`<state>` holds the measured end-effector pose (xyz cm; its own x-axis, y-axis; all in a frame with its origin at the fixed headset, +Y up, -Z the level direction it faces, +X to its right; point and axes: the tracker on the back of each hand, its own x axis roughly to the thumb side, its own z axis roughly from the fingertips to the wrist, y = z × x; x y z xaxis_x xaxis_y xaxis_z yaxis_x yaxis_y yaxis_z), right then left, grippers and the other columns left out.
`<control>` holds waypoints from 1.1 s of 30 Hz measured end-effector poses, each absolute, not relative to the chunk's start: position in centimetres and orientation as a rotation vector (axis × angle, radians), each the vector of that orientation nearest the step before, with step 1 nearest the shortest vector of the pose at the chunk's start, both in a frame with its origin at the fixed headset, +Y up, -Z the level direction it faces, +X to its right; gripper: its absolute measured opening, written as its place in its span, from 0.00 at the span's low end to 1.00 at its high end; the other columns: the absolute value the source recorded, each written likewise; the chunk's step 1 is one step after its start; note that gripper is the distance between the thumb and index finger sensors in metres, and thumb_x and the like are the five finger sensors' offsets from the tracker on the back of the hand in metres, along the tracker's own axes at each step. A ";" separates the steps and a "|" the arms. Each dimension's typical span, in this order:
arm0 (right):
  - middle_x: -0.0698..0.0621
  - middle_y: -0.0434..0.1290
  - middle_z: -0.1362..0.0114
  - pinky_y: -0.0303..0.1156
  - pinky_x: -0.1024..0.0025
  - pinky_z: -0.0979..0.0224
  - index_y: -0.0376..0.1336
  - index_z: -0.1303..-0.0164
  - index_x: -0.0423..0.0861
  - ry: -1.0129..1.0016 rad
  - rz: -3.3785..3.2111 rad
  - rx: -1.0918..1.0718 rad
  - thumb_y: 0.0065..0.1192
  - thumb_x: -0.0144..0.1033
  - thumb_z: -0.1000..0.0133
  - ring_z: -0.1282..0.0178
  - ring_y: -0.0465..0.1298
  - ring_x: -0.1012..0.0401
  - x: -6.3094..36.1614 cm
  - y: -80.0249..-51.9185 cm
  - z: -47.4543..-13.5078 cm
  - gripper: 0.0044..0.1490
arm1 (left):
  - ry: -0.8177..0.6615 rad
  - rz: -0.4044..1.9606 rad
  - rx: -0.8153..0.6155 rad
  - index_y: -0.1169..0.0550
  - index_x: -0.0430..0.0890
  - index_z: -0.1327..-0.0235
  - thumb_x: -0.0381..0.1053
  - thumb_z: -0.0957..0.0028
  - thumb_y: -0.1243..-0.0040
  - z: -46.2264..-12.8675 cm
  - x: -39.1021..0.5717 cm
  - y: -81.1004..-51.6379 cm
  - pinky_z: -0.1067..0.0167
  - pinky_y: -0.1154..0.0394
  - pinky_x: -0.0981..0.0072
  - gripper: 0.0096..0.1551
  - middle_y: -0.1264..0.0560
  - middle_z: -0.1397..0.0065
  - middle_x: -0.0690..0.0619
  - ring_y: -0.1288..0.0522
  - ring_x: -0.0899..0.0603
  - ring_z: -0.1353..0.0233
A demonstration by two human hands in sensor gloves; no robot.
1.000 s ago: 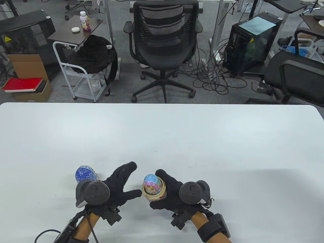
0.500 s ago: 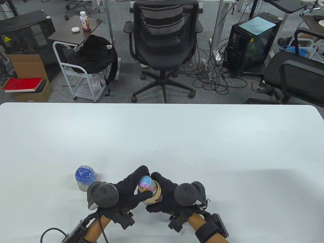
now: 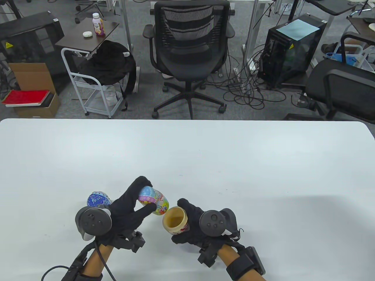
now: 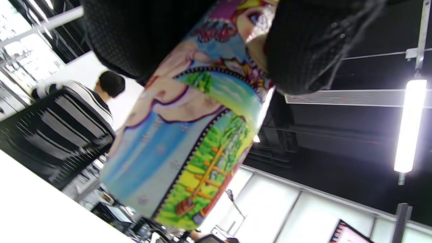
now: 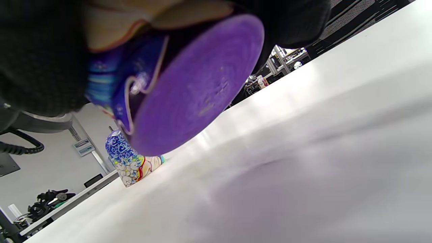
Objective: Separate nested Russian dolls into individual dolls
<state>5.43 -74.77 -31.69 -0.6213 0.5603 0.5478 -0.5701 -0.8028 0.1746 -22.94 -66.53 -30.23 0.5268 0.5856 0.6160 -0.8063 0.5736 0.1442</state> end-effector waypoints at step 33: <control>0.34 0.63 0.21 0.72 0.41 0.31 0.42 0.17 0.37 -0.063 2.291 0.770 0.80 0.63 0.62 0.26 0.71 0.39 6.1 -74.3 -31.6 0.77 | -0.350 0.500 0.345 0.46 0.42 0.16 0.67 0.45 0.36 -31.4 -26.7 -69.8 0.34 0.25 0.47 0.54 0.35 0.20 0.35 0.26 0.30 0.29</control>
<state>6.09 -74.35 -31.64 -0.5718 0.6133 0.5449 -0.6424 -0.7478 0.1676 -26.68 -69.80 -31.38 0.8213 0.4019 0.4048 -0.5179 0.8229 0.2337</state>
